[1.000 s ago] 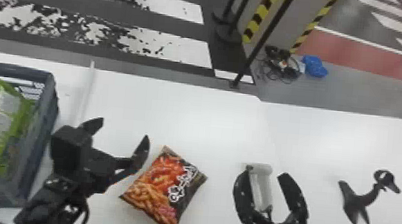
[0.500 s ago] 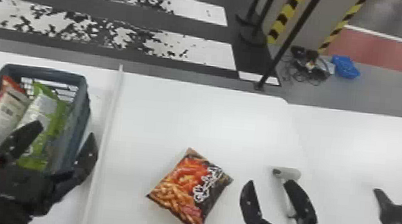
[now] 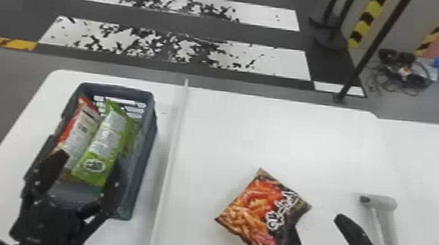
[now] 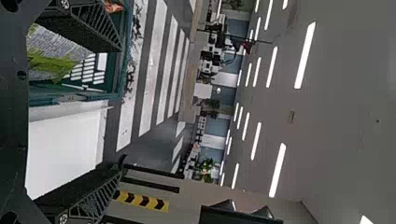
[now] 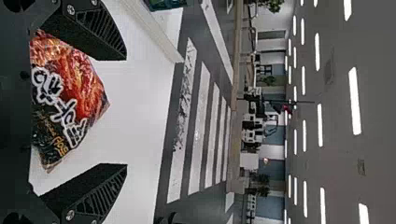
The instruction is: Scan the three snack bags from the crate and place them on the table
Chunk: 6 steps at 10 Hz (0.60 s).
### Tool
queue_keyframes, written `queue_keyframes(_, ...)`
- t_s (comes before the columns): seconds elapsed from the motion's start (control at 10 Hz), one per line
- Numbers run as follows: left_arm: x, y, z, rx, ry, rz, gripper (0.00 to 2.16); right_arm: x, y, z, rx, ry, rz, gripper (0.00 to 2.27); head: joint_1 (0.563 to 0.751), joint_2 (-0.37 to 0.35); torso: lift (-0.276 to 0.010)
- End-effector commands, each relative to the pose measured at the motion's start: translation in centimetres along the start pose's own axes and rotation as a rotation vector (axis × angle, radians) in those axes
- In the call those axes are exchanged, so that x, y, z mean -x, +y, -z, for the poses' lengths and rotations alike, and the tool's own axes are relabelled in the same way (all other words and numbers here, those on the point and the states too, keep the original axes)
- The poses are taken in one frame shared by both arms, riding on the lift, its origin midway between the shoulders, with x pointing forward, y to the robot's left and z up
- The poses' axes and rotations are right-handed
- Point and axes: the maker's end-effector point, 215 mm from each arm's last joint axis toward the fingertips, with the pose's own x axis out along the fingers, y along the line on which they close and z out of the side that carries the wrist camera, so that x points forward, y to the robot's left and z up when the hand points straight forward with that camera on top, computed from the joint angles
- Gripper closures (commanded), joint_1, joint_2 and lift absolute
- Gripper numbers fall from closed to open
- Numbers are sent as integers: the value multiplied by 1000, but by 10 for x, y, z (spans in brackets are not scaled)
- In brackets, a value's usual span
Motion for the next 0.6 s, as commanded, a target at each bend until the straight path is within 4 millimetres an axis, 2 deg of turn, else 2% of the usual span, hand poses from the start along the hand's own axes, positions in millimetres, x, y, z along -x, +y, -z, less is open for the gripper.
queue_keyframes(0.0, 3, 4, -3, -1, -3, -7, 70, -1, 29, 17, 77, 56, -65, 117, 695, -6, -37)
queue_keyframes(0.2, 3, 4, -3, -1, -2, -3, 70, -2, 51, 40, 147, 118, -118, 120, 695, 72, -37)
queue_keyframes(0.5, 3, 1, -4, 5, 0, 15, 70, -2, 68, 73, 292, 163, -160, 120, 695, 113, -37)
